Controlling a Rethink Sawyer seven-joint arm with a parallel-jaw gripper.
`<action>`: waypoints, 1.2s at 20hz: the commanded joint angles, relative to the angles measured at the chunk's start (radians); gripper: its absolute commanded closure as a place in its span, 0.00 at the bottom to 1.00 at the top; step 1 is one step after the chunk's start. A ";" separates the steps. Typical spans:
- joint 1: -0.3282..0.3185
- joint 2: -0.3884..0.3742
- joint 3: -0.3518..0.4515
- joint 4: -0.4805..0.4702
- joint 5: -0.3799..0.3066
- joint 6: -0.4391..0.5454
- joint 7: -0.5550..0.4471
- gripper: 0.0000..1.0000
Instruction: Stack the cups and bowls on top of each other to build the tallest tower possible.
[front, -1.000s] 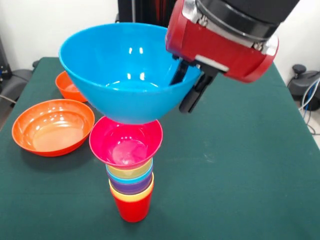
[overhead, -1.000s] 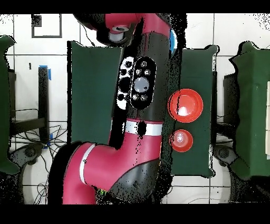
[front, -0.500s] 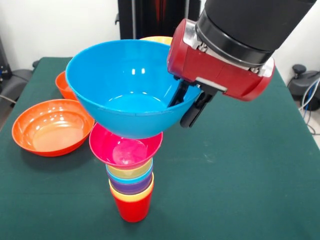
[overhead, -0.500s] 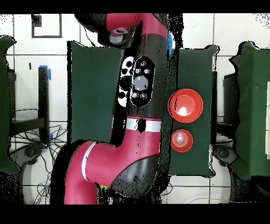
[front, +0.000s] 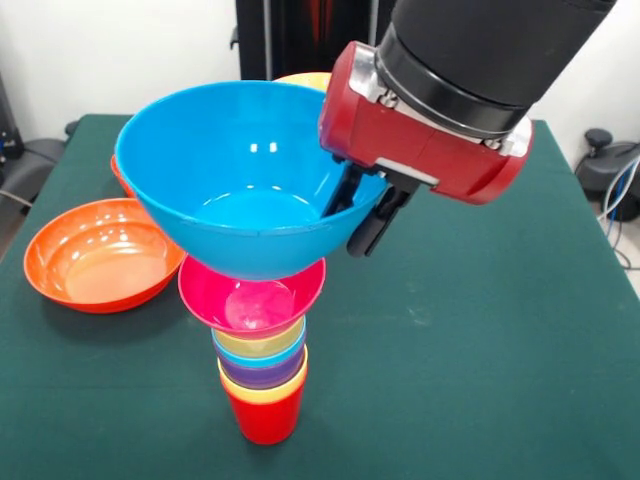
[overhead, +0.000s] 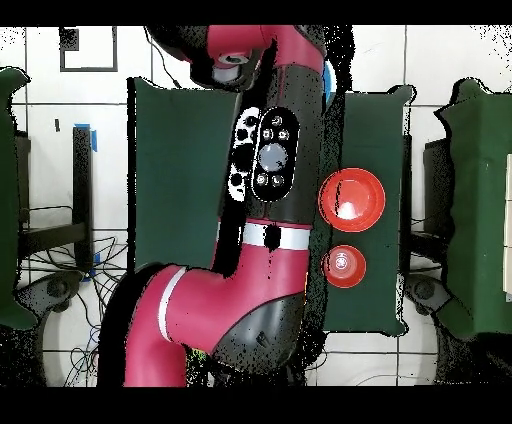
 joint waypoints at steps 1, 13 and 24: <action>-0.023 -0.024 0.039 0.027 0.000 -0.053 -0.409 1.00; -0.038 0.006 0.021 -0.015 0.022 -0.071 -0.405 1.00; -0.035 0.040 -0.012 -0.038 0.054 -0.092 -0.354 1.00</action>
